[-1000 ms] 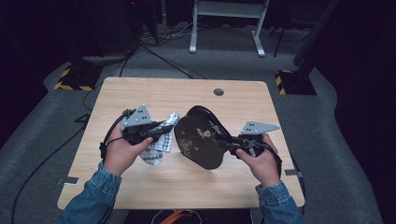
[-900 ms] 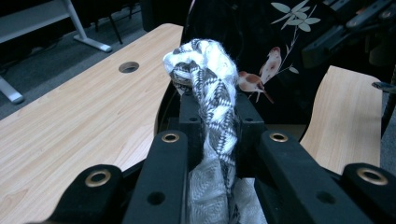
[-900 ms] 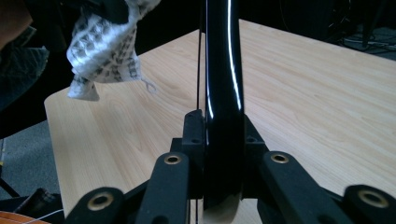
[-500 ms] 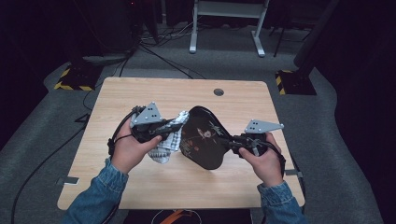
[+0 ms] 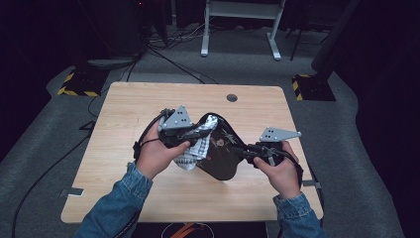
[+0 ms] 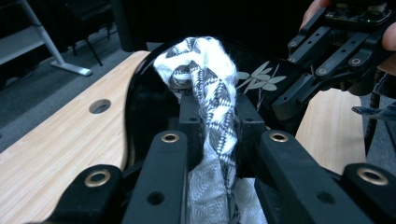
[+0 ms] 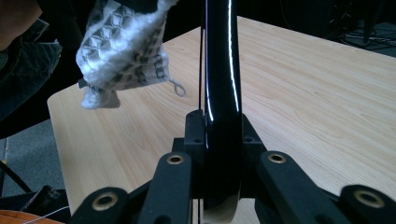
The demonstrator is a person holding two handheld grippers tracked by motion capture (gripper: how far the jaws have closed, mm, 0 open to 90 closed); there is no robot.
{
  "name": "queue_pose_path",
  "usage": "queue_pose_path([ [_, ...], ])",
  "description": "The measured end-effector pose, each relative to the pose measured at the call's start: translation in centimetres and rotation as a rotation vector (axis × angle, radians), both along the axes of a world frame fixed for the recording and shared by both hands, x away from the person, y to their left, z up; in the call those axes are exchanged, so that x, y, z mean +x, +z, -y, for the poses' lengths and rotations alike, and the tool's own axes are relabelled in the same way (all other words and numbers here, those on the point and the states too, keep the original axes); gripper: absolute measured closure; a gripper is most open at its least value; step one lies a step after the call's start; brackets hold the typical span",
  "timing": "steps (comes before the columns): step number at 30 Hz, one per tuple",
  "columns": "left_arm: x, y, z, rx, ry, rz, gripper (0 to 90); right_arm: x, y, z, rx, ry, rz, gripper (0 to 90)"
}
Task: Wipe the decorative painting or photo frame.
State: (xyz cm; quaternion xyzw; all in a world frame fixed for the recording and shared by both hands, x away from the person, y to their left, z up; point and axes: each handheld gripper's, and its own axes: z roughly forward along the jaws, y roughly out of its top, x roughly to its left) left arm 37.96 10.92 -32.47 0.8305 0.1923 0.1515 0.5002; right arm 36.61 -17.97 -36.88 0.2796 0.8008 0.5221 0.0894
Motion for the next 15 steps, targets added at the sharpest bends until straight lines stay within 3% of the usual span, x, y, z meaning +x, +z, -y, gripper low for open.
queue_pose_path([
  [15, 0.0, 0.2, 2.3, 0.032, -0.001, -0.02, 77.8, 0.0, 0.0, -0.1, 0.001, -0.005, -0.003, 80.2],
])
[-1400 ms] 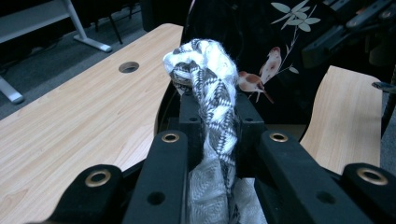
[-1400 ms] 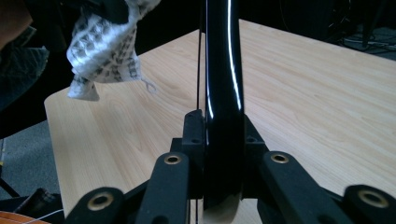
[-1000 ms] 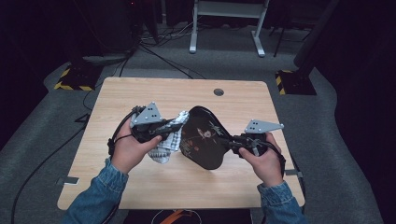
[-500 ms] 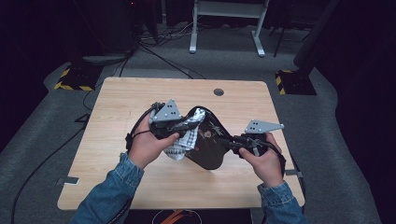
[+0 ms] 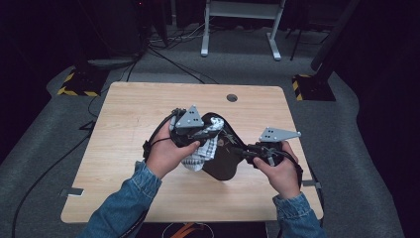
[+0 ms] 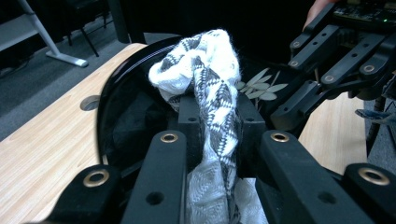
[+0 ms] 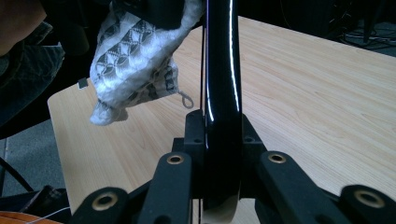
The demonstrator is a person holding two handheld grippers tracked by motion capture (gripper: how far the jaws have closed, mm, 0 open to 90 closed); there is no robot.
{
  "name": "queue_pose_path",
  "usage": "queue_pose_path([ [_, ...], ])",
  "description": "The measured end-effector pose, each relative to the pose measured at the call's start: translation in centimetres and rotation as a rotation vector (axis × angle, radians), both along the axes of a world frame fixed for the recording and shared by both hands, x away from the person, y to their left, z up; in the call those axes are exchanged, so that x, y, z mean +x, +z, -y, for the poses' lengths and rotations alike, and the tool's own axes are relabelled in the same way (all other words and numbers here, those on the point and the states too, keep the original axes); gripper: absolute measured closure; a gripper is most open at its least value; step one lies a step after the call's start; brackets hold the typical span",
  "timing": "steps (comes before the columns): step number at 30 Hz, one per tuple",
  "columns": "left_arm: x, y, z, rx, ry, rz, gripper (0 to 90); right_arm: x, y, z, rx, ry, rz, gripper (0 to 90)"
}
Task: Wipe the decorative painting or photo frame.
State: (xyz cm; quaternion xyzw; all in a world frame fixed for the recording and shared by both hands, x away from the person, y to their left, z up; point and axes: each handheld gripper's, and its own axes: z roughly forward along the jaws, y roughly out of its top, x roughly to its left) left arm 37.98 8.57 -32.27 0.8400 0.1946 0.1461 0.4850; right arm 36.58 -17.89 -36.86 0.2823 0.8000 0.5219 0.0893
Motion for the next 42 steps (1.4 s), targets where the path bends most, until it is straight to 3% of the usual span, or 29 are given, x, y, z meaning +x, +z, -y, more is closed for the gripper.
queue_pose_path([
  [7, -0.2, 0.0, 0.3, 0.035, 0.041, 0.016, 77.8, 0.0, -0.1, 0.1, 0.003, -0.001, -0.002, 80.1],
  [14, 0.1, 0.0, -0.6, 0.037, 0.105, 0.024, 78.0, 0.0, 0.0, 0.0, -0.001, 0.002, 0.001, 80.0],
  [29, 1.2, -0.8, -2.5, 0.049, 0.174, 0.004, 78.0, 0.0, -0.1, 0.1, 0.002, 0.001, 0.0, 79.9],
  [34, 0.9, -0.8, -2.1, 0.058, 0.165, -0.001, 77.8, 0.0, 0.0, 0.0, 0.002, 0.001, 0.0, 80.0],
  [42, -0.8, -1.0, 0.7, 0.083, 0.083, 0.005, 77.8, -0.1, 0.0, 0.0, 0.001, -0.001, -0.001, 80.1],
])
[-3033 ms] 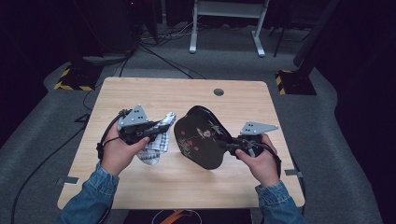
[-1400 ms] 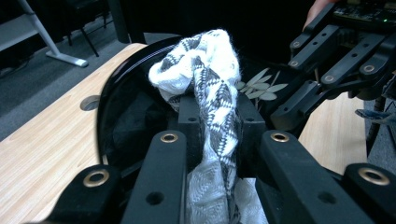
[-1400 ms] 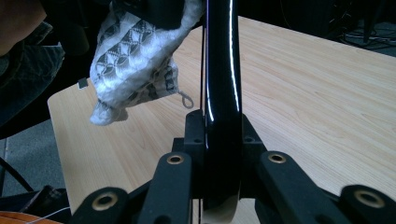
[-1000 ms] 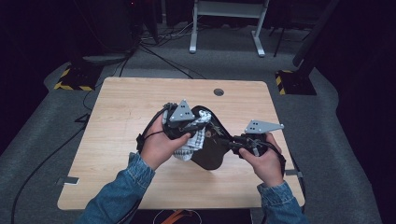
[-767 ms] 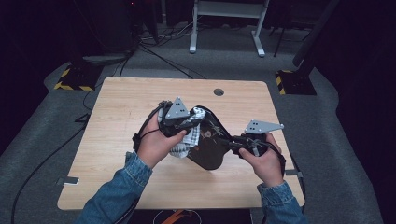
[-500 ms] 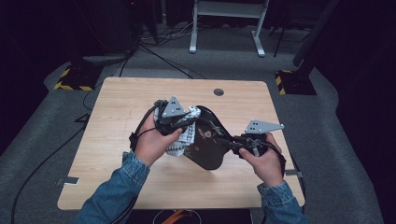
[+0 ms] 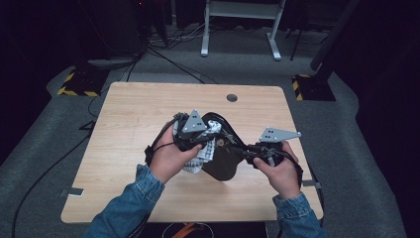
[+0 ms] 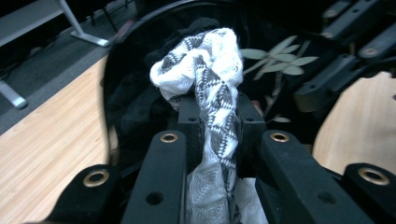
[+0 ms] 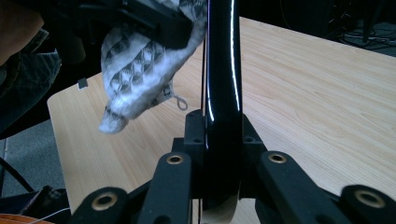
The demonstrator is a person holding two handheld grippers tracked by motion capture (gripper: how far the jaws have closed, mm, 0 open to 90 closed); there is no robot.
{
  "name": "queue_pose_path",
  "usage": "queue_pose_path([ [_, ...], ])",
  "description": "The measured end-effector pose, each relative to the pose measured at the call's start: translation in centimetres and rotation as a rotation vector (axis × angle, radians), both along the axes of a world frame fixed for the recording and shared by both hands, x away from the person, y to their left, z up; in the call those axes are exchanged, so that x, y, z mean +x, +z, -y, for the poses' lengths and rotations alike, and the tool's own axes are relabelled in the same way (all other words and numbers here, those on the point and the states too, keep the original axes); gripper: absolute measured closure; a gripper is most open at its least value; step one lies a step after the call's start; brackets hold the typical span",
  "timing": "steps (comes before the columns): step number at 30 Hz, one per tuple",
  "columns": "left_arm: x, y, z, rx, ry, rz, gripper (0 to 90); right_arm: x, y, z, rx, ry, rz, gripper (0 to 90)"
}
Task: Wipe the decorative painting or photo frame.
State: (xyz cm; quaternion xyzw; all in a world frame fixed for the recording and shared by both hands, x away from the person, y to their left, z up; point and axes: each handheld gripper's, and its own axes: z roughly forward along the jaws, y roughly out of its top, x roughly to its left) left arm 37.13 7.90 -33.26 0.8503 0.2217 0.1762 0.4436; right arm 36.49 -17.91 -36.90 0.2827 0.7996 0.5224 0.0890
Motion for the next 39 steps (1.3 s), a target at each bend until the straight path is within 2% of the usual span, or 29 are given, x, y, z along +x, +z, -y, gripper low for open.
queue_pose_path([
  [4, -0.6, -0.3, 1.1, 0.021, -0.018, 0.014, 77.8, 0.0, 0.0, 0.0, -0.001, 0.002, 0.001, 80.1],
  [9, -0.5, -0.5, 1.0, 0.013, -0.022, 0.008, 77.9, 0.0, -0.1, 0.1, 0.004, 0.0, -0.001, 80.1],
  [19, 0.9, -0.8, -1.3, 0.006, 0.058, 0.0, 77.9, 0.1, -0.1, 0.1, 0.006, -0.002, -0.006, 80.0],
  [35, 2.3, -1.2, -3.5, 0.015, 0.13, -0.023, 77.9, 0.1, -0.1, 0.0, 0.008, -0.002, -0.005, 79.8],
  [37, 2.3, -1.3, -3.5, 0.006, 0.132, -0.034, 77.9, 0.1, -0.1, 0.0, 0.009, -0.001, -0.006, 79.9],
  [39, 2.1, -1.3, -3.2, 0.019, 0.127, -0.031, 77.9, 0.1, -0.1, 0.0, 0.008, -0.001, -0.005, 79.9],
])
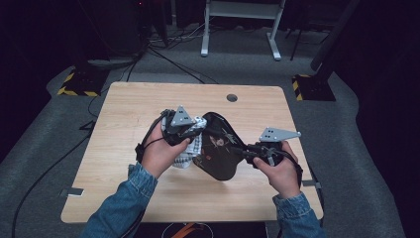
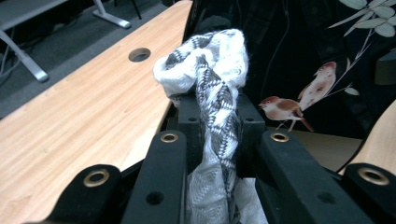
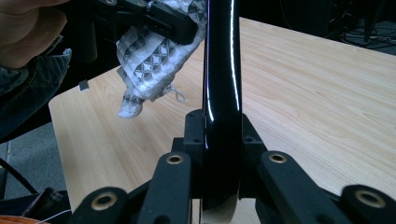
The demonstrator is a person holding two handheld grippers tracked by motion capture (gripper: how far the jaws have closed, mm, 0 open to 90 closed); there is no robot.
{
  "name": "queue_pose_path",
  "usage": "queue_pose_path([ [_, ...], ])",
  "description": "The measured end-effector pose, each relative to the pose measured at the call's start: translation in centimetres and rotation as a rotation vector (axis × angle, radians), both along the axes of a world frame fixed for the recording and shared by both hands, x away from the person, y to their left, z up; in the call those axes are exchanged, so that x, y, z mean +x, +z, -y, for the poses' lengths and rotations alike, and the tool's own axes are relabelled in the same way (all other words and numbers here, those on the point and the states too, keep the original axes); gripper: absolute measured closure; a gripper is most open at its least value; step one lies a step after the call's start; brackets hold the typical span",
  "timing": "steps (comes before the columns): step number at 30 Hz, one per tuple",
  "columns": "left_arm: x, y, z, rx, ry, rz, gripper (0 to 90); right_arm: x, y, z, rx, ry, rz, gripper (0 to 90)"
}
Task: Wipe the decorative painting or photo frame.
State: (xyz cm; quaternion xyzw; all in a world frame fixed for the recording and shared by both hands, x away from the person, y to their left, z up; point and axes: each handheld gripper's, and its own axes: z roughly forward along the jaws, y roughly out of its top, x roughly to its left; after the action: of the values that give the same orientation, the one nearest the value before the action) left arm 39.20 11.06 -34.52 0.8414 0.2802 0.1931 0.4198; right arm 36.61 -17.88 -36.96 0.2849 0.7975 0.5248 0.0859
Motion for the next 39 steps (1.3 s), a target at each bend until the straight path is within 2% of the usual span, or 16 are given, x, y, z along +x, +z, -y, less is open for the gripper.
queue_pose_path([
  [13, -2.0, -0.1, 3.5, 0.025, -0.123, -0.009, 77.8, 0.0, 0.0, 0.0, 0.0, 0.0, -0.006, 80.0],
  [17, -2.3, -0.2, 4.1, 0.034, -0.137, -0.004, 77.8, 0.0, 0.0, 0.0, 0.001, -0.002, -0.007, 80.1],
  [20, -2.5, -0.3, 4.4, 0.061, -0.14, 0.011, 77.8, 0.1, -0.1, 0.1, 0.003, -0.003, -0.009, 80.1],
  [22, -2.3, -0.3, 4.2, 0.053, -0.142, 0.0, 77.8, 0.1, -0.1, 0.1, 0.004, -0.002, -0.008, 80.1],
  [39, 0.0, -1.0, 0.5, 0.036, -0.025, -0.006, 77.9, 0.1, -0.1, 0.1, 0.011, -0.004, -0.012, 79.7],
])
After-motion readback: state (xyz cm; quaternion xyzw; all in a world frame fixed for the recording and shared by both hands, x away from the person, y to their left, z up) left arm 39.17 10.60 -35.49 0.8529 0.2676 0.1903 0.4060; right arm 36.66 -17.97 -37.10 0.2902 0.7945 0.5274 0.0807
